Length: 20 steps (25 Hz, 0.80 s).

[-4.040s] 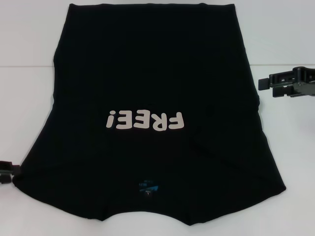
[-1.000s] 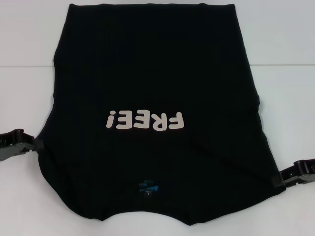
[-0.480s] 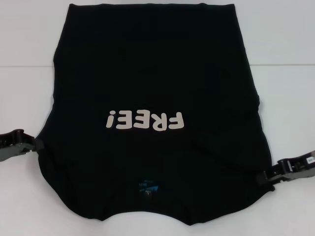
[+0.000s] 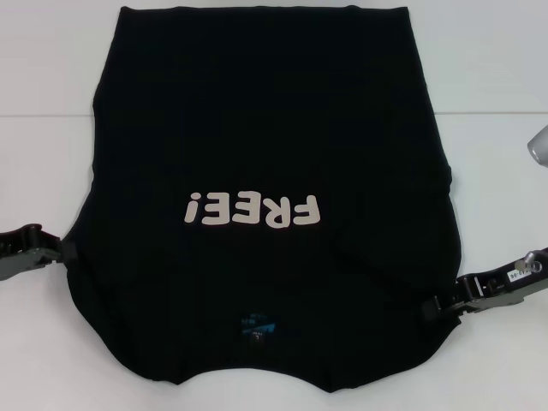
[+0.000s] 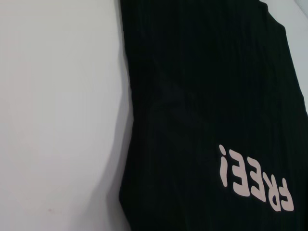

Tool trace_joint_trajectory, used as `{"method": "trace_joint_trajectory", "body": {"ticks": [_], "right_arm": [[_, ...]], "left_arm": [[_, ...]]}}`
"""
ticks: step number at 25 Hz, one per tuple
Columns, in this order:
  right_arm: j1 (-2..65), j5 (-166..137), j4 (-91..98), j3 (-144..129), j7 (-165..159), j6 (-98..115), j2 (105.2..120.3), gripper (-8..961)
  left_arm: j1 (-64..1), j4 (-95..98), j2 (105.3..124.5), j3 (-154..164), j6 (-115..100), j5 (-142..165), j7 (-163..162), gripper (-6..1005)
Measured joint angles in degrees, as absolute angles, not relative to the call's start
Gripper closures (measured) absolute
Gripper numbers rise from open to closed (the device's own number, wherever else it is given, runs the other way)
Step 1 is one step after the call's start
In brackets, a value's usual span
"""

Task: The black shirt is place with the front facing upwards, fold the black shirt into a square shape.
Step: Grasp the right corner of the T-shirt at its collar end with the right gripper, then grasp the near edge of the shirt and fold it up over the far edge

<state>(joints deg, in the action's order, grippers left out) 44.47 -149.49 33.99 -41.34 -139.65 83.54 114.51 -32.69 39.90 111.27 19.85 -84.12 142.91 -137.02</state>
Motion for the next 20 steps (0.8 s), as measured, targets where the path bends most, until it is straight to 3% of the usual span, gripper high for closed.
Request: {"method": "trace_joint_trajectory", "body": {"ticks": [6,13,20], "right_arm": [[44.5,-149.3,34.2,-41.3,-139.2,84.3,114.64,609],[44.2,-149.1,34.4,-41.2,-138.6,84.8,114.58,775],[42.3,-147.6,34.8,-40.1,-137.5,88.2,113.39,889]], "left_arm": [[-32.7,39.9,111.27,19.8,-84.2,142.9,-137.0,990],[-32.6,39.9,111.33,20.1,-85.2,142.9,-136.7,986],[-32.6,40.0,111.0,20.2,-90.2,143.3,-135.8,982]]}}
